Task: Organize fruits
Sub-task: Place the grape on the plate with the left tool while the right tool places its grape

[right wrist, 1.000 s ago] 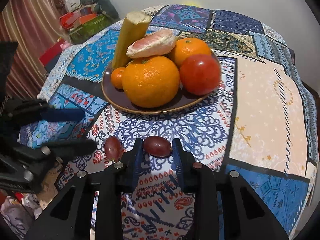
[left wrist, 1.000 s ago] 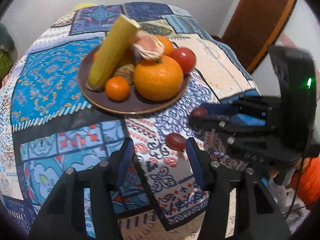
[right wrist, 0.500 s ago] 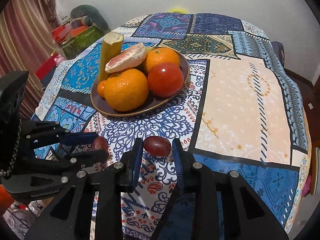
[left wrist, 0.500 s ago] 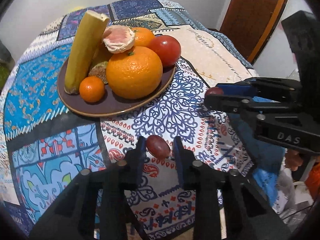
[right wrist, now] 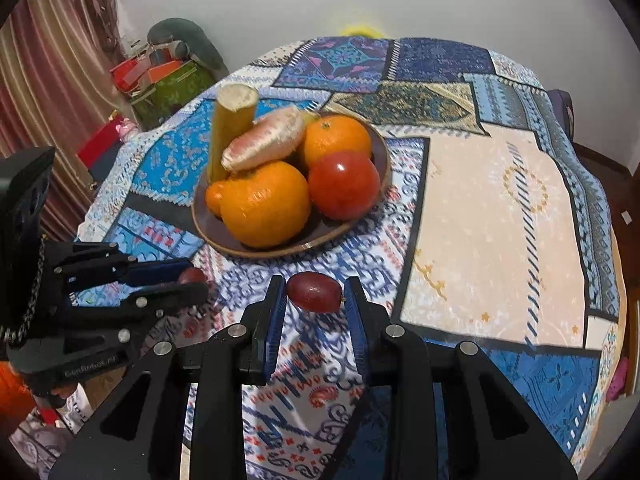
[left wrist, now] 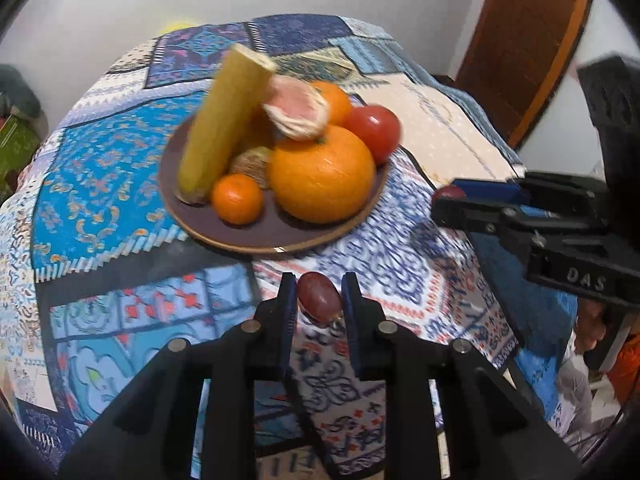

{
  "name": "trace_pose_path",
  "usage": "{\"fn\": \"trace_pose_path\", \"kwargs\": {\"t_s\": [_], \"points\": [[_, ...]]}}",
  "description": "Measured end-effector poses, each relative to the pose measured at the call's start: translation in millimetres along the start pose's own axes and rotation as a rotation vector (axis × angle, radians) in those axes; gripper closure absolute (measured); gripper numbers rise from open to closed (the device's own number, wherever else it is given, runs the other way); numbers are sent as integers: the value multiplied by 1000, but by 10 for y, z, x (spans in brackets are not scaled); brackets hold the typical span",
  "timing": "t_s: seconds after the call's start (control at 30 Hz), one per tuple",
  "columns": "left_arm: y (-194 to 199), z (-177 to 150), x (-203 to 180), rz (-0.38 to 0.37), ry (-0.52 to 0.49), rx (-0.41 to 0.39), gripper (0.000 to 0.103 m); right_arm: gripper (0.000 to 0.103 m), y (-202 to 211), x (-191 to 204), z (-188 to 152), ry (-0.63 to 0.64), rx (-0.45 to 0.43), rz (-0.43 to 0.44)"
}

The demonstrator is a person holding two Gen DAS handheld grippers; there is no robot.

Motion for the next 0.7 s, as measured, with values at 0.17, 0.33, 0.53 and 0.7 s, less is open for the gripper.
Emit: {"fn": "trace_pose_path", "kwargs": {"t_s": [0.17, 0.33, 0.53, 0.7], "points": [[87, 121, 253, 25, 46, -31, 81, 76, -29, 109, 117, 39, -22, -4], [109, 240, 458, 46, 75, -53, 81, 76, -44, 162, 294, 49, -47, 6], [31, 304, 668, 68, 117, -52, 81, 76, -96, 216, 520, 42, -84, 17], [-66, 312, 772, 74, 132, -36, 81, 76, -205, 215, 646, 35, -88, 17]]}}
Point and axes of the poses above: each gripper's, at about its wrist camera, not at the fingertips, and y roughly against the way its jaws point, x to its left, z to its top, the point moved 8 cm from there along -y, roughly the way its jaws point, and after that the axes turned 8 degrees about -y, right-handed, at the moved point
